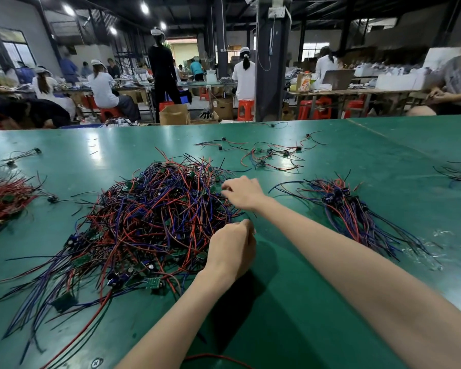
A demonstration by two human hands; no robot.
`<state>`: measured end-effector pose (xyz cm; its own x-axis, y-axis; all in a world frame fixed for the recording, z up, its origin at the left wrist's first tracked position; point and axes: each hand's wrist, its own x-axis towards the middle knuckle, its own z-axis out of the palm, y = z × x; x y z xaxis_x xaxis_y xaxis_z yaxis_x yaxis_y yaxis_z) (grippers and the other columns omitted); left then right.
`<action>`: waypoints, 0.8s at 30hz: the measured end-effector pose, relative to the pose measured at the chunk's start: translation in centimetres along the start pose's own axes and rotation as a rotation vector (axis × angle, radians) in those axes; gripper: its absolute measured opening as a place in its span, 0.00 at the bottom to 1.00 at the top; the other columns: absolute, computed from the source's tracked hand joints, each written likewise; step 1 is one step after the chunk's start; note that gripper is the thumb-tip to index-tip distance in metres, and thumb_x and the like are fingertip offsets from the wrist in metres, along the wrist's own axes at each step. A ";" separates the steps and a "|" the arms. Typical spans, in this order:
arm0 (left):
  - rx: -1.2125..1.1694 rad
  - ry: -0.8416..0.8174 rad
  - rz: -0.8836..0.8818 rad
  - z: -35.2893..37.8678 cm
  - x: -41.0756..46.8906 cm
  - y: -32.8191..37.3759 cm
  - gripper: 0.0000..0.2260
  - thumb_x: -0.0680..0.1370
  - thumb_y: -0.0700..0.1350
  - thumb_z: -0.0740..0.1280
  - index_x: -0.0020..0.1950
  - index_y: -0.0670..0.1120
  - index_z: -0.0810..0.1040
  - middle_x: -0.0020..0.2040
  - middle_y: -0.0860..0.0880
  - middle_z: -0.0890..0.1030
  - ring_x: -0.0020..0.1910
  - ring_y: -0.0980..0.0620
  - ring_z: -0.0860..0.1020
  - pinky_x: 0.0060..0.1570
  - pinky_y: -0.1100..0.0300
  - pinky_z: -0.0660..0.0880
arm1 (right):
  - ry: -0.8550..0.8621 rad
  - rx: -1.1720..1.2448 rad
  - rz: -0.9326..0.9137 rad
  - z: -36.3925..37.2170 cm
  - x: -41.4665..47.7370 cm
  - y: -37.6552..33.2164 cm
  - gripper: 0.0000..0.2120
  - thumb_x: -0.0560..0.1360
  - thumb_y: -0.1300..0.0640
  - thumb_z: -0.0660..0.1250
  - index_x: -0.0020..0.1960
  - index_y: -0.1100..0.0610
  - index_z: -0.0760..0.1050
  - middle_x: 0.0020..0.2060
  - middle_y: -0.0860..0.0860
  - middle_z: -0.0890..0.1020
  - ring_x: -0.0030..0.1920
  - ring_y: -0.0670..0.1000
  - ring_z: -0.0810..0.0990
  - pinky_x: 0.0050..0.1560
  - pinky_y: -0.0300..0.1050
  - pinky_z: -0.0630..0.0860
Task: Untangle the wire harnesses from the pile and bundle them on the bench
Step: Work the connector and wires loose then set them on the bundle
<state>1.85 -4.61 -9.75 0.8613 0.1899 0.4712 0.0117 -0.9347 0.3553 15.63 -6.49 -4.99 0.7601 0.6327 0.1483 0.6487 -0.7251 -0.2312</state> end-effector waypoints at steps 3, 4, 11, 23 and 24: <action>-0.020 -0.006 -0.013 0.0 0.0 0.0 0.08 0.77 0.44 0.59 0.52 0.48 0.77 0.47 0.46 0.83 0.48 0.42 0.79 0.40 0.55 0.67 | -0.103 0.124 -0.031 0.4 0.4 -1.4 0.15 0.80 0.50 0.58 0.61 0.56 0.76 0.60 0.54 0.79 0.62 0.57 0.73 0.61 0.52 0.68; -0.019 -0.013 -0.010 0.0 0.0 0.0 0.08 0.77 0.44 0.59 0.51 0.48 0.77 0.48 0.46 0.83 0.48 0.42 0.79 0.39 0.55 0.65 | -0.114 0.155 -0.026 0.6 0.5 -1.8 0.15 0.80 0.50 0.60 0.60 0.57 0.77 0.59 0.54 0.79 0.61 0.57 0.74 0.61 0.52 0.69; -0.066 -0.041 -0.068 -0.4 -0.1 0.0 0.09 0.76 0.42 0.59 0.51 0.47 0.78 0.49 0.46 0.82 0.51 0.42 0.77 0.41 0.55 0.67 | -0.160 0.378 0.039 0.1 0.6 -2.0 0.14 0.72 0.60 0.73 0.57 0.60 0.80 0.56 0.57 0.81 0.58 0.55 0.77 0.58 0.43 0.73; -0.243 0.222 -0.103 -1.9 0.3 0.2 0.06 0.77 0.40 0.63 0.49 0.41 0.80 0.45 0.43 0.83 0.46 0.42 0.79 0.46 0.51 0.74 | 0.026 1.102 0.280 -4.8 -0.8 -1.3 0.09 0.73 0.74 0.60 0.47 0.62 0.69 0.39 0.59 0.74 0.33 0.54 0.75 0.31 0.45 0.76; -0.276 0.265 -0.100 -1.9 0.4 0.3 0.06 0.77 0.39 0.64 0.49 0.41 0.80 0.46 0.43 0.82 0.46 0.44 0.79 0.47 0.52 0.74 | 0.028 1.309 0.329 -5.8 -1.3 -0.9 0.08 0.74 0.74 0.59 0.44 0.62 0.68 0.37 0.59 0.73 0.31 0.54 0.74 0.28 0.43 0.77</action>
<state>1.22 -4.21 -7.94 0.7012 0.3808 0.6027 -0.0792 -0.7986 0.5967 14.29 -8.26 0.64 0.8826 0.4641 -0.0753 -0.0635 -0.0410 -0.9971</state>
